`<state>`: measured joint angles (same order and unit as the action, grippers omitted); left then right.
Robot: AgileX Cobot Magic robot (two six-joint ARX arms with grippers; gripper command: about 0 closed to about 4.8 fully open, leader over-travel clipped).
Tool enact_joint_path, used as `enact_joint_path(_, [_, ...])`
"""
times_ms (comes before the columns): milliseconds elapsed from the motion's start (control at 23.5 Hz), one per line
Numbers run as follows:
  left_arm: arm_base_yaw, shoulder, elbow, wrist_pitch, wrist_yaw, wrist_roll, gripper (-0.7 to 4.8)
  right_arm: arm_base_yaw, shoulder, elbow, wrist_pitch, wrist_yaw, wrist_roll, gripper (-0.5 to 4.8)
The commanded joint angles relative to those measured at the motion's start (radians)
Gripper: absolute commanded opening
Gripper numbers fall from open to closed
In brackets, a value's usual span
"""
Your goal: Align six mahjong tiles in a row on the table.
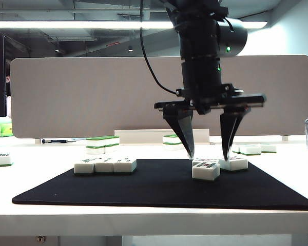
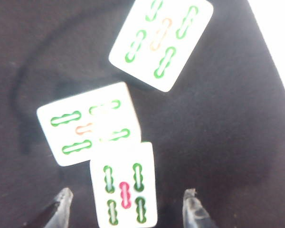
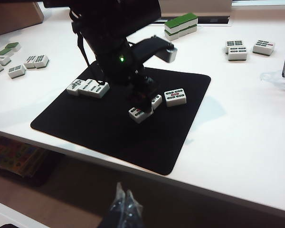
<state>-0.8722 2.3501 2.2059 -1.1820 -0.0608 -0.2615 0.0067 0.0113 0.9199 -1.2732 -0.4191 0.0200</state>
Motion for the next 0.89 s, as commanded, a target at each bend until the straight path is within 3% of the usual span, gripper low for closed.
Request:
enact_joint_path(43, [-0.007, 0.017, 0.001, 0.002, -0.033, 0.0, 3.04, 0.001, -0.012, 0.003, 0.013, 0.002, -0.002, -0.01])
enact_joint_path(256, [-0.006, 0.045, 0.001, 0.002, -0.044, 0.0, 2.58, 0.002, -0.012, 0.003, 0.013, 0.002, -0.002, -0.01])
enact_joint_path(298, [-0.006, 0.049, 0.001, 0.002, -0.044, 0.0, 2.01, 0.002, -0.012, 0.003, 0.013, 0.002, -0.002, -0.01])
enact_joint_path(426, [-0.006, 0.048, 0.002, 0.002, -0.044, 0.0, 1.22, 0.002, -0.012, 0.003, 0.013, 0.002, -0.002, -0.01])
enact_joint_path(639, [0.012, 0.045, 0.002, -0.086, -0.056, 0.0, 1.11, 0.002, -0.012, 0.003, 0.013, 0.002, -0.002, -0.01])
enact_joint_path(895, [0.098, 0.04, 0.002, -0.128, -0.055, -0.009, 1.11, 0.002, -0.012, 0.003, 0.013, 0.002, -0.002, -0.01])
